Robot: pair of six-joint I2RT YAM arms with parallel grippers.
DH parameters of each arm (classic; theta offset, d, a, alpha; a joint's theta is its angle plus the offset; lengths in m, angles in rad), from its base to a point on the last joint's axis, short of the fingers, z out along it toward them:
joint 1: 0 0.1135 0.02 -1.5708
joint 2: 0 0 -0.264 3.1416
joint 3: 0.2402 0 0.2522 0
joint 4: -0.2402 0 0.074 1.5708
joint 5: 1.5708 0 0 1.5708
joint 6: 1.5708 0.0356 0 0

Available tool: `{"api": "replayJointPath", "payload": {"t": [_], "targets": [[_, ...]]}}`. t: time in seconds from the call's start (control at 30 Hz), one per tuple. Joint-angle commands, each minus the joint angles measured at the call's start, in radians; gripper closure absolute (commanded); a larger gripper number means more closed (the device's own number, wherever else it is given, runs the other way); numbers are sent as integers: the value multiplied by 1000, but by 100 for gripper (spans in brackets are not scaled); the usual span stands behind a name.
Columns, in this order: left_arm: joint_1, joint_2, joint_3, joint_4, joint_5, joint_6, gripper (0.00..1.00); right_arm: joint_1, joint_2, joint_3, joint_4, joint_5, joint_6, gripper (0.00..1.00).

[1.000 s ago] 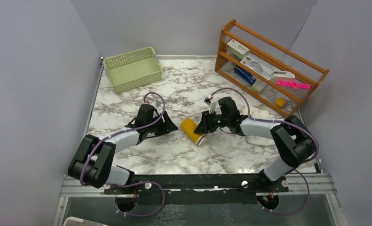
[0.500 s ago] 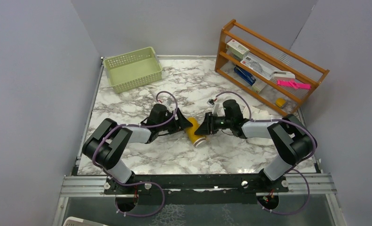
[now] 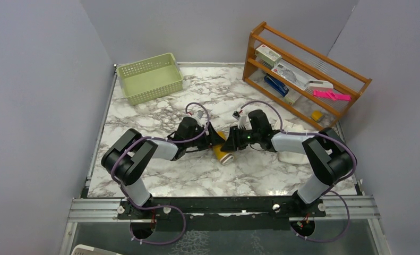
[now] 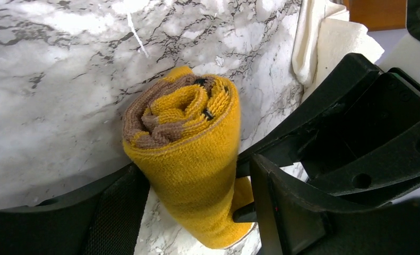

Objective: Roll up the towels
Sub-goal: Roll the towel at the center of the board, then pick up the towel at the center of the board.

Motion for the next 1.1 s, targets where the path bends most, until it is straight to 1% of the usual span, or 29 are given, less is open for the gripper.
{"api": "replayJointPath", "payload": {"t": [0.0,0.13,0.3,0.47,0.6,0.67,0.7,0.73,0.8,0.9,0.97,1.07], "targets": [[-31,48,35,1,-34,-2,33,-3,7,20,-156,157,-96,62],[-42,59,54,-18,-51,-7,42,-3,7,30,-202,207,-140,59],[-57,72,83,-62,-89,-3,49,-2,-12,47,-249,265,-186,58],[-60,77,92,-73,-124,-6,53,-2,-2,37,-234,245,-186,58],[-60,66,114,-104,-149,12,58,-2,-16,12,-210,221,-178,58],[-60,63,138,-140,-163,28,65,-2,-35,9,-206,211,-173,58],[-59,62,152,-163,-171,38,70,-2,-47,10,-206,206,-171,57],[-56,62,168,-187,-175,54,78,-2,-60,10,-206,201,-168,56],[-38,59,196,-237,-181,77,88,-2,-92,16,-211,190,-152,54],[21,49,238,-316,-161,138,96,-2,-150,37,-244,183,-142,52],[80,40,265,-349,-109,185,100,-3,-199,54,-277,188,-142,51],[168,29,326,-419,-44,266,100,-5,-295,73,-314,212,-145,49]]}}
